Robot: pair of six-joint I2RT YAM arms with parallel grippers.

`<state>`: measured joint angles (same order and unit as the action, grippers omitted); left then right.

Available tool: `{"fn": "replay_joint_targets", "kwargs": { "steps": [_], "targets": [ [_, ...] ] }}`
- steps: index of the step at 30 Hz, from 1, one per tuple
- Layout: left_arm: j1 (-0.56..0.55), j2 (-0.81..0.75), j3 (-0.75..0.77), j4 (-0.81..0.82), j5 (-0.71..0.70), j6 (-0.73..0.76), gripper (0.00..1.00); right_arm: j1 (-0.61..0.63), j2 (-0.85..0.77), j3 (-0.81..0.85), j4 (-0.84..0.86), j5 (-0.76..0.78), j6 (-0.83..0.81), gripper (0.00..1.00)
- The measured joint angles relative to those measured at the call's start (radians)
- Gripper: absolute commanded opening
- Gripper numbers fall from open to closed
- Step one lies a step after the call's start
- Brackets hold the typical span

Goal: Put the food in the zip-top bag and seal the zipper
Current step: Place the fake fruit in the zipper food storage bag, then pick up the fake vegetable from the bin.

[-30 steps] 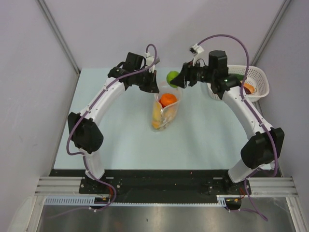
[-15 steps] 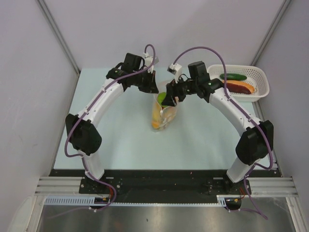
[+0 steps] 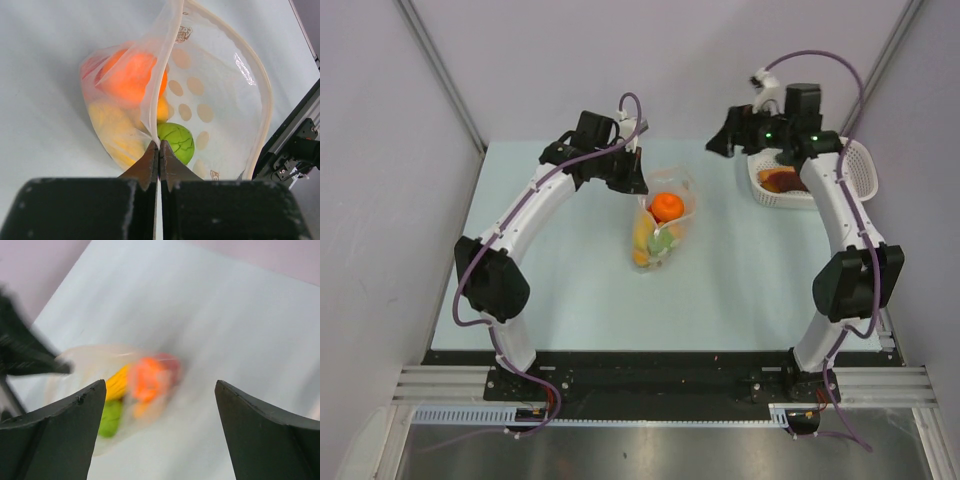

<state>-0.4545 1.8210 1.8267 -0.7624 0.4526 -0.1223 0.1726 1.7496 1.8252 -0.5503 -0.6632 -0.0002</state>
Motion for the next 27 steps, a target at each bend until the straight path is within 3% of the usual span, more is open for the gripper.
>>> {"fn": "replay_joint_targets", "kwargs": {
  "steps": [4, 8, 10, 11, 14, 20, 27],
  "targets": [
    [0.000, -0.003, -0.004, 0.003, -0.001, 0.001, 0.00, -0.219, 0.100, 0.031, 0.094, 0.053, 0.130, 0.89],
    [0.002, -0.003, -0.013, 0.006, -0.001, 0.002, 0.00, -0.375, 0.261, 0.115, 0.150, 0.116, 0.108, 0.86],
    [0.005, -0.003, -0.013, 0.005, -0.001, 0.002, 0.00, -0.417, 0.349, 0.183, 0.155, 0.156, 0.022, 0.74],
    [0.005, -0.003, -0.013, 0.006, 0.000, 0.003, 0.00, -0.429, 0.394, 0.224, 0.152, 0.173, -0.039, 0.67],
    [0.013, -0.003, -0.013, 0.005, 0.000, 0.003, 0.00, -0.441, 0.496, 0.307, 0.158, 0.224, -0.213, 0.73],
    [0.032, -0.003, -0.013, 0.002, 0.000, 0.002, 0.00, -0.411, 0.591, 0.317, 0.169, 0.298, -0.546, 0.79],
    [0.043, 0.001, -0.013, -0.004, 0.000, 0.002, 0.00, -0.341, 0.660, 0.318, 0.204, 0.381, -0.785, 0.76]
  ]
}}
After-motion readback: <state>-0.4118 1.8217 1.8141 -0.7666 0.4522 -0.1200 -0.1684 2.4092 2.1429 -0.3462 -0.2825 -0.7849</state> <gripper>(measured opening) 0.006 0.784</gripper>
